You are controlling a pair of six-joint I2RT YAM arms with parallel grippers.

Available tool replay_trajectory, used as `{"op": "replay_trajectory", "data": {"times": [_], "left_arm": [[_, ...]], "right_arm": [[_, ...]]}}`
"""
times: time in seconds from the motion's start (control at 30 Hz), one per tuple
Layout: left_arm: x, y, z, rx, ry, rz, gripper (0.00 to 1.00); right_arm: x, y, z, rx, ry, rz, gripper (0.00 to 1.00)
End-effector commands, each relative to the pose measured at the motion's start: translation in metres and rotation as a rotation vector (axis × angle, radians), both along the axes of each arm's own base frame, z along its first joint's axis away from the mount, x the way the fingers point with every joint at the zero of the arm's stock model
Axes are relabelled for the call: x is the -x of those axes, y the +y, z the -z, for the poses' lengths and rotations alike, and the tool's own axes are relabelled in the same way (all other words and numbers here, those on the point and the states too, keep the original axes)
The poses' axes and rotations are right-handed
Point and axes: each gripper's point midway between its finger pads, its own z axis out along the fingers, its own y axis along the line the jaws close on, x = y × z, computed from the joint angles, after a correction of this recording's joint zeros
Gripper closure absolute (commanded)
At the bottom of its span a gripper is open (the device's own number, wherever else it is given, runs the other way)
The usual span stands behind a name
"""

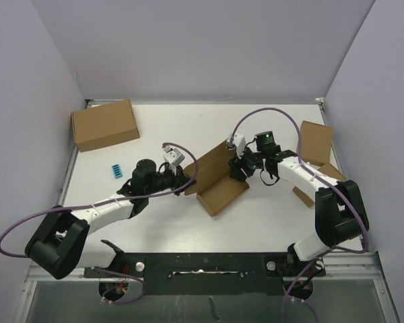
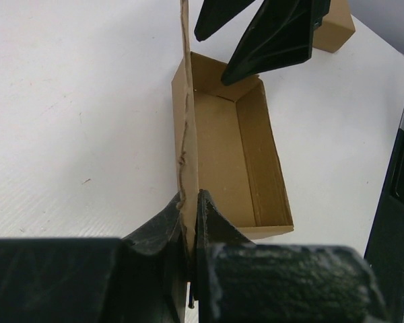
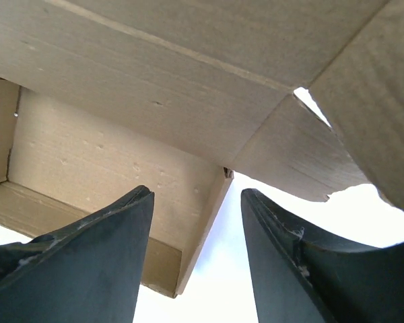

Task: Fold the paper box

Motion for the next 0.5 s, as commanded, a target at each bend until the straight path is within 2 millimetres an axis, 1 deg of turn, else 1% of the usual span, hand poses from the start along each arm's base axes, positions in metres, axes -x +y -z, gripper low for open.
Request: {"op": "replay_trajectory", "data": {"times": [0.0,0.1,0.23,0.37,0.47], "left_arm": [[-0.014,-0.006,-0.019,0.02,-0.049,0.015,1.0],[-0.02,-0.003,-0.017,0.013,-0.04,-0.009,1.0],[-0.028,0.002,-0.019,0.013,-0.037,-0.022,1.0],[-0.039,0.007,-0.019,0.01,-0.019,-0.021,1.0],[-0.047,0.006,-0.016,0.002,0.005,-0.004,1.0]], "right_arm": [[-0.004,0.002,-0.03,-0.067,-0.045,-0.046,0.45],[0.001,0.0,-0.031,-0.067,-0.038,-0.081,0.45],[0.007,-0.004,-0.038,-0.06,-0.059,-0.128,0.45],[0.006,-0.016,-0.048,-0.051,-0.089,-0.119,0.43],[0.005,-0.028,-0.062,-0.086,-0.114,-0.096,0.42]]}}
